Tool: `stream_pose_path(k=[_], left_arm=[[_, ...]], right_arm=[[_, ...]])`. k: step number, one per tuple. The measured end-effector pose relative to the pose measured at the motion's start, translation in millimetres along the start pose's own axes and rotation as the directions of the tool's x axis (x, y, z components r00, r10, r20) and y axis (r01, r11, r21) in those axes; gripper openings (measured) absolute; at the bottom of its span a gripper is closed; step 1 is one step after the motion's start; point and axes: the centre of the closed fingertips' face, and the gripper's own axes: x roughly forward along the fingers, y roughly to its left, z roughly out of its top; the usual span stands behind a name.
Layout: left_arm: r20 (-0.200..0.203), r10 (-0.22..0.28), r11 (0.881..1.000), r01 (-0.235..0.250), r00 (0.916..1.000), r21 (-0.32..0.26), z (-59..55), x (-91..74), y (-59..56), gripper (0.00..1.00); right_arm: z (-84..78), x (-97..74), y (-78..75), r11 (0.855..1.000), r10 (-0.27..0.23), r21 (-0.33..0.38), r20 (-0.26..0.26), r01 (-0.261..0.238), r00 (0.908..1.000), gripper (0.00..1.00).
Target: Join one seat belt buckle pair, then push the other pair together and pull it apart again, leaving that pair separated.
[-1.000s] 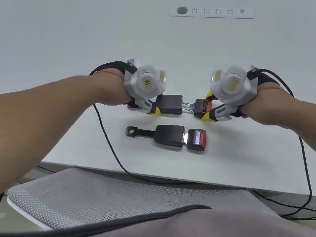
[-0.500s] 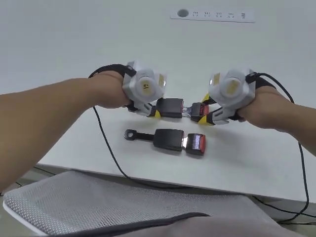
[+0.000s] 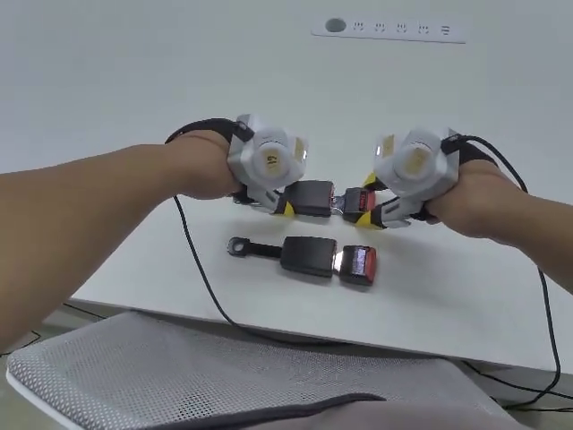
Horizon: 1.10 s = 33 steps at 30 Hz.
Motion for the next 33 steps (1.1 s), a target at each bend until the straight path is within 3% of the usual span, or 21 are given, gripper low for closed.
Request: stream_pose_path(k=[3,10,24,28,33], left_arm=[[0.013,0.006,1.0,-0.006,0.9999,-0.021,0.5,1.1,-1.0,0.29],[0.033,0.008,0.999,-0.007,0.9994,-0.032,0.3,1.7,-2.0,0.29],[0.029,0.012,0.999,-0.011,0.9995,-0.035,0.1,2.4,0.1,0.3],[0.015,0.004,1.0,-0.003,0.9999,-0.028,0.5,2.2,0.2,0.3],[0.028,0.009,0.999,-0.008,0.9996,-0.041,0.1,0.8,0.4,0.3]], right_arm=[[8.8,6.4,1.1,1.0,0.0,0.017,-0.001,0.0,1.0,0.31],[5.9,6.8,0.0,1.0,-0.002,0.009,0.002,0.002,1.0,0.31],[4.8,4.3,0.1,1.0,-0.008,0.006,-0.007,0.008,0.9999,0.32],[2.0,2.3,0.7,1.0,-0.008,0.009,-0.009,0.008,0.9999,0.32],[-8.5,-3.9,-1.3,1.0,-0.016,0.008,-0.017,0.016,0.9997,0.33]])
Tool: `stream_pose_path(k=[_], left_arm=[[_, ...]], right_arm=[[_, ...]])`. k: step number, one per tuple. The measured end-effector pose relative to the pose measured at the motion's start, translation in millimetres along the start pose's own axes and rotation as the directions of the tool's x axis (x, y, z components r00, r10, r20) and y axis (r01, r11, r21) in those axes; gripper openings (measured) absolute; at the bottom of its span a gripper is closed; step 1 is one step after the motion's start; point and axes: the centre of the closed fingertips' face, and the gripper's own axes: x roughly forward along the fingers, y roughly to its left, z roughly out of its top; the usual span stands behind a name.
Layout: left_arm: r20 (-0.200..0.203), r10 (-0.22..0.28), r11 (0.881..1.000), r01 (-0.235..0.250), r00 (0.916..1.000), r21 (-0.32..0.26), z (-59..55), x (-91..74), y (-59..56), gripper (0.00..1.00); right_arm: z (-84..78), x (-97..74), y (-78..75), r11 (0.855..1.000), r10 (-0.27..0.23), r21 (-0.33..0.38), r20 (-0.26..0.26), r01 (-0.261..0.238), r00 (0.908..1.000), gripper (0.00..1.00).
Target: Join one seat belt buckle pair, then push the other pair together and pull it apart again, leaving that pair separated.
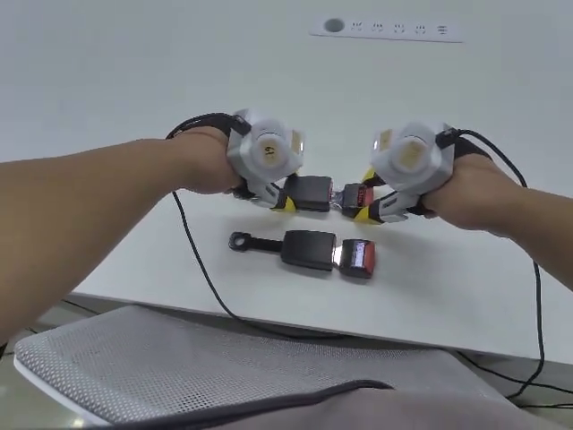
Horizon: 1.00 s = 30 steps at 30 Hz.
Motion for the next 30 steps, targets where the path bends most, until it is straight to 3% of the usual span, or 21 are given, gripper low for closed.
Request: stream_pose_path(k=[2,14,30], left_arm=[[0.01,-0.001,1.0,0.001,1.0,0.001,0.7,-0.5,-0.4,0.3],[0.006,-0.004,1.0,0.004,1.0,0.0,0.9,-0.9,-0.8,0.31],[0.013,0.001,1.0,-0.001,0.9999,-0.015,-1.1,0.7,0.7,0.31]], right_arm=[[-1.8,-3.2,0.5,1.0,-0.001,0.016,0.027,0.0,0.9996,0.33],[-26.6,-19.6,3.3,0.999,-0.026,0.037,0.046,0.024,0.9986,0.34],[-90.1,-56.2,8.2,0.999,-0.032,0.037,-0.016,0.033,0.9993,0.35]])
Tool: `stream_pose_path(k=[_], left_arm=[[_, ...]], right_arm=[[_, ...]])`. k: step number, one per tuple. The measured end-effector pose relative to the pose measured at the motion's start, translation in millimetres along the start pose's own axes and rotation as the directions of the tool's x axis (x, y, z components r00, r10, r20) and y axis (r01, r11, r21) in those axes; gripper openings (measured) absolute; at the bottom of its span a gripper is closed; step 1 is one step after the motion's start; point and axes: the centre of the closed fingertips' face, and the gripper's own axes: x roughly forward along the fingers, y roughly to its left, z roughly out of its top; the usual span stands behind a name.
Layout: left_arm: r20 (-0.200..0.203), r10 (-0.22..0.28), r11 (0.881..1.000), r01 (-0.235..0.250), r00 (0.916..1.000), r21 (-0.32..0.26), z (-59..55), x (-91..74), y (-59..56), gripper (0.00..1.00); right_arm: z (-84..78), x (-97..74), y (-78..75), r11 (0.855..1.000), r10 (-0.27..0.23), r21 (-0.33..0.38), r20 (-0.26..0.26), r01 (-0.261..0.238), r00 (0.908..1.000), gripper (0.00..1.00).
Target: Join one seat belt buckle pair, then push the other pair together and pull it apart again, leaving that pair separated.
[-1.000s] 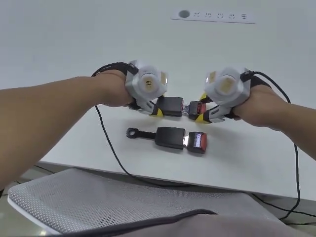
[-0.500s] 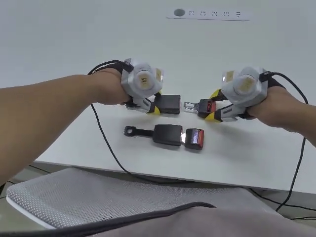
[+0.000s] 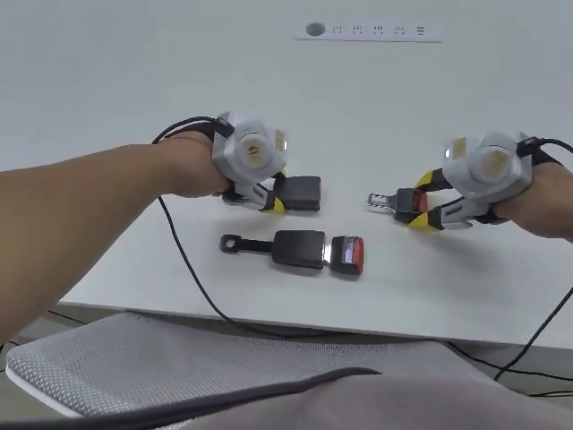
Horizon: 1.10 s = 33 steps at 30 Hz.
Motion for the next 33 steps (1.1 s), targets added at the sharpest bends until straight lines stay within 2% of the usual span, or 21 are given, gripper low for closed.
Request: stream_pose_path(k=[9,16,23,26,28,29,31,32,33], left_arm=[[0.018,0.002,1.0,-0.002,0.9998,-0.003,0.9,-0.7,-0.8,0.31],[-0.001,-0.005,1.0,0.005,1.0,0.009,2.2,0.0,-1.1,0.32],[-0.037,0.015,0.999,-0.013,0.9992,0.032,4.9,-0.6,-3.0,0.32],[-0.057,0.037,0.998,-0.034,0.9977,0.055,1.8,-4.6,-2.1,0.33],[-0.04,0.053,0.998,-0.051,0.9978,0.038,3.2,-10.4,0.3,0.37],[-0.02,0.08,0.997,-0.08,0.9966,-0.004,5.0,-16.4,4.4,0.38],[-0.014,0.1,0.995,-0.1,0.9949,-0.016,4.3,-25.5,7.0,0.41],[-0.011,0.117,0.992,-0.118,0.993,-0.048,2.9,-31.7,7.1,0.41],[-0.013,0.126,0.99,-0.127,0.9919,-0.069,0.8,-36.3,6.0,0.42]], right_arm=[[-23.0,-13.4,0.5,1.0,-0.002,0.029,-0.042,0.003,0.9991,0.36],[-29.8,-16.3,-1.7,0.992,-0.031,0.118,-0.044,0.036,0.9986,0.37],[-33.9,-19.0,-9.1,0.986,-0.062,0.154,-0.054,0.069,0.9966,0.48],[-37.1,-20.7,-9.4,0.976,-0.082,0.197,-0.065,0.093,0.9945,0.51],[-38.2,-21.8,-6.5,0.968,-0.093,0.226,-0.065,0.106,0.9935,0.53],[-38.5,-23.2,-6.2,0.964,-0.117,0.234,-0.058,0.128,0.9914,0.56],[-37.2,-24.5,-0.9,0.952,-0.124,0.278,-0.038,0.13,0.9916,0.58],[-34.1,-25.5,3.2,0.944,-0.128,0.306,-0.015,0.126,0.9917,0.59],[-33.6,-27.0,5.4,0.945,-0.132,0.301,-0.014,0.13,0.9912,0.61]])
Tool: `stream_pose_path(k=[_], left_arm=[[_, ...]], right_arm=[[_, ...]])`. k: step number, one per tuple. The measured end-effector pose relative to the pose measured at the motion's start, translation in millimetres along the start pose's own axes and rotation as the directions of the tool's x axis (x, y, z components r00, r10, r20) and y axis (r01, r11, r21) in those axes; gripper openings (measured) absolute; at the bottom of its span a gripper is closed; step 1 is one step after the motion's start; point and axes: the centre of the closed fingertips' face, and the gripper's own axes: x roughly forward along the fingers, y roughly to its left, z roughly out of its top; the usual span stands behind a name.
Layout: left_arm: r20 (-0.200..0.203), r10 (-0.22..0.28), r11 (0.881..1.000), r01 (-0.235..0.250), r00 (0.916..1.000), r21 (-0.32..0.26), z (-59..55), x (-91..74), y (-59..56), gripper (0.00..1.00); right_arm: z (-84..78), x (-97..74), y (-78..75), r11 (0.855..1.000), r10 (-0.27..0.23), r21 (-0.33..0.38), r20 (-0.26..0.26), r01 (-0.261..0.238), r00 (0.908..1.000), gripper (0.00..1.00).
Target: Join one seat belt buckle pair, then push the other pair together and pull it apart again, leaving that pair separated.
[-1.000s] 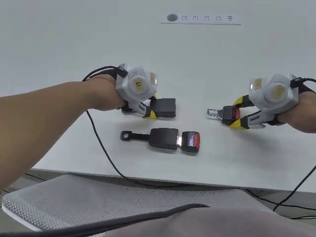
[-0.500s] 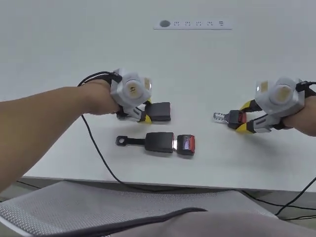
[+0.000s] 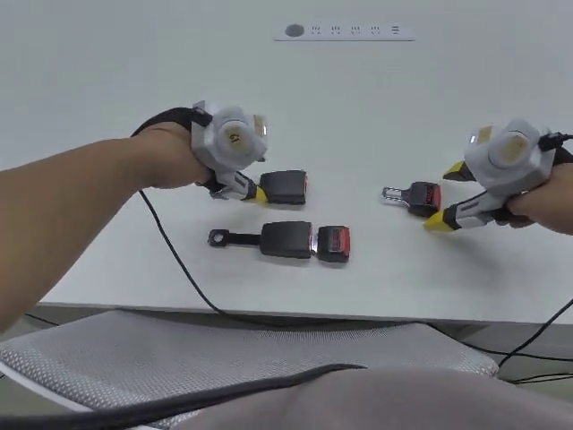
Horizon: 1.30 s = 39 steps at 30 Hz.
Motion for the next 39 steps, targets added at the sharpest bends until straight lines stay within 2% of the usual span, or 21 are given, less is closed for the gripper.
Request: stream_pose_path(k=[5,7,8,9,12,14,15,16,17,19,20,21,23,26,29,30,31,32,33,35,39], left_arm=[[0.037,0.045,0.997,-0.043,0.9983,-0.064,-7.8,-26.2,-15.2,0.52],[0.061,0.078,0.99,-0.071,0.9951,-0.121,-13.5,-35.9,-19.7,0.55],[0.07,0.096,0.983,-0.083,0.993,-0.167,-18.9,-41.7,-22.6,0.57],[0.079,0.099,0.979,-0.083,0.9919,-0.187,-21.5,-45.6,-26.4,0.58],[0.099,0.146,0.956,-0.115,0.9843,-0.269,-34.6,-61.4,-35.6,0.61],[0.109,0.161,0.945,-0.122,0.9809,-0.302,-39.5,-68.0,-40.5,0.63],[0.11,0.172,0.943,-0.132,0.979,-0.304,-42.5,-71.2,-42.0,0.66],[0.106,0.206,0.935,-0.164,0.9727,-0.315,-47.0,-75.5,-40.8,0.7],[0.108,0.216,0.932,-0.172,0.9704,-0.32,-49.5,-78.3,-41.5,0.73],[0.108,0.224,0.926,-0.177,0.9686,-0.334,-55.7,-82.6,-44.5,0.74],[0.107,0.224,0.923,-0.176,0.9687,-0.342,-58.0,-83.4,-45.4,0.75],[0.075,0.219,0.908,-0.175,0.9728,-0.381,-66.5,-83.2,-47.9,0.76],[0.079,0.226,0.907,-0.18,0.9708,-0.381,-70.6,-85.5,-48.8,0.8],[0.097,0.228,0.897,-0.17,0.9688,-0.408,-73.3,-89.9,-52.2,0.86],[0.115,0.253,0.89,-0.185,0.9607,-0.417,-74.6,-94.4,-51.6,0.91],[0.138,0.266,0.892,-0.189,0.954,-0.411,-71.9,-96.1,-50.6,0.91],[0.159,0.279,0.881,-0.187,0.947,-0.435,-70.4,-97.4,-49.9,0.94],[0.165,0.284,0.874,-0.184,0.9444,-0.45,-70.7,-98.5,-50.8,0.96],[0.169,0.287,0.873,-0.185,0.9429,-0.452,-72.2,-99.6,-52.3,0.99],[0.169,0.287,0.87,-0.183,0.9429,-0.457,-75.2,-100.3,-54.7,1.0],[0.153,0.274,0.864,-0.173,0.9494,-0.474,-85.9,-98.6,-64.4,1.0]], right_arm=[[8.7,-6.2,17.2,1.0,0.0,-0.004,0.043,0.001,0.9991,0.69],[17.5,-9.4,22.2,1.0,-0.006,-0.009,0.076,0.006,0.9971,0.73],[21.6,-12.1,25.5,1.0,-0.008,-0.009,0.09,0.009,0.9959,0.75],[24.6,-13.9,27.2,1.0,-0.014,-0.008,0.103,0.015,0.9946,0.77],[33.9,-18.7,39.3,0.999,-0.014,0.036,0.158,0.008,0.9874,0.83],[35.5,-20.3,46.6,0.999,-0.008,0.053,0.173,-0.001,0.985,0.86],[36.2,-20.4,50.9,0.998,-0.003,0.057,0.181,-0.008,0.9835,0.86],[35.2,-20.7,55.9,0.998,0.0,0.058,0.181,-0.011,0.9835,0.87],[34.4,-20.8,58.9,0.998,-0.001,0.059,0.18,-0.01,0.9837,0.87],[32.9,-22.9,64.1,0.998,-0.006,0.063,0.184,-0.006,0.983,0.9],[32.4,-24.8,65.6,0.998,-0.011,0.07,0.189,-0.002,0.9819,0.9],[31.6,-26.2,65.4,0.997,-0.021,0.08,0.192,0.006,0.9812,0.91],[30.9,-29.7,60.0,0.994,-0.068,0.094,0.205,0.05,0.9765,0.99],[28.5,-35.8,59.9,0.994,-0.078,0.096,0.219,0.058,0.9725,1.0],[22.3,-40.4,59.1,0.991,-0.088,0.119,0.215,0.064,0.9727,1.0],[21.0,-41.6,59.0,0.99,-0.092,0.122,0.216,0.067,0.9721,1.0],[19.2,-43.2,58.9,0.989,-0.098,0.13,0.215,0.07,0.9716,1.0],[18.3,-45.0,58.7,0.988,-0.103,0.137,0.219,0.074,0.9702,1.0],[17.7,-46.1,58.4,0.987,-0.108,0.14,0.222,0.078,0.9692,1.0],[16.4,-47.9,57.8,0.985,-0.118,0.149,0.221,0.086,0.9682,1.0],[15.5,-49.6,59.7,0.983,-0.126,0.161,0.226,0.091,0.9659,1.0]])
